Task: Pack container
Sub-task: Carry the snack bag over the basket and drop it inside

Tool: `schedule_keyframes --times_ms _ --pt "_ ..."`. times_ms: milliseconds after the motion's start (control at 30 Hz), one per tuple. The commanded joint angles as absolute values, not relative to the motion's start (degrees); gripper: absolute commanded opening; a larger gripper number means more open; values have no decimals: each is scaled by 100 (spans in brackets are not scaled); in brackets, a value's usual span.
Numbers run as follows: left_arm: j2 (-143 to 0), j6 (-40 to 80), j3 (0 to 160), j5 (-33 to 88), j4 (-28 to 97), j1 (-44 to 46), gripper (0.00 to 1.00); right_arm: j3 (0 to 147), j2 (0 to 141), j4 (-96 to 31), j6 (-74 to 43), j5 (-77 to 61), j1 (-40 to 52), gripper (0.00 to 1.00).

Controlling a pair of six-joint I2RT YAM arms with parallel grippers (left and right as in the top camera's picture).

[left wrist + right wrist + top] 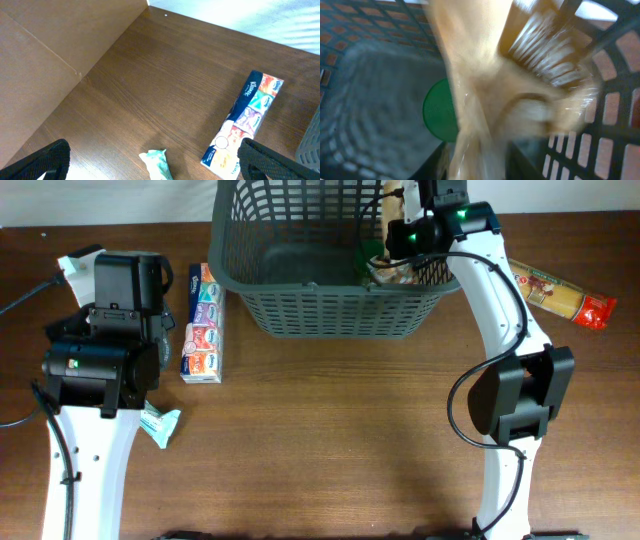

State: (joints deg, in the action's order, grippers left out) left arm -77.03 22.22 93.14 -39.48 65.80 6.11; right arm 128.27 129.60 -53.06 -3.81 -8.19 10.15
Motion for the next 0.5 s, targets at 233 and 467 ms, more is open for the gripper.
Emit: schedule_keyframes --times_ms 233,467 --pt "-7649 2220 9386 -4029 6584 585 99 12947 12903 -5258 -342 -792 1041 32" --pt "-7649 2220 9386 -4027 6584 585 99 14014 12798 -5555 -340 -816 1041 38"
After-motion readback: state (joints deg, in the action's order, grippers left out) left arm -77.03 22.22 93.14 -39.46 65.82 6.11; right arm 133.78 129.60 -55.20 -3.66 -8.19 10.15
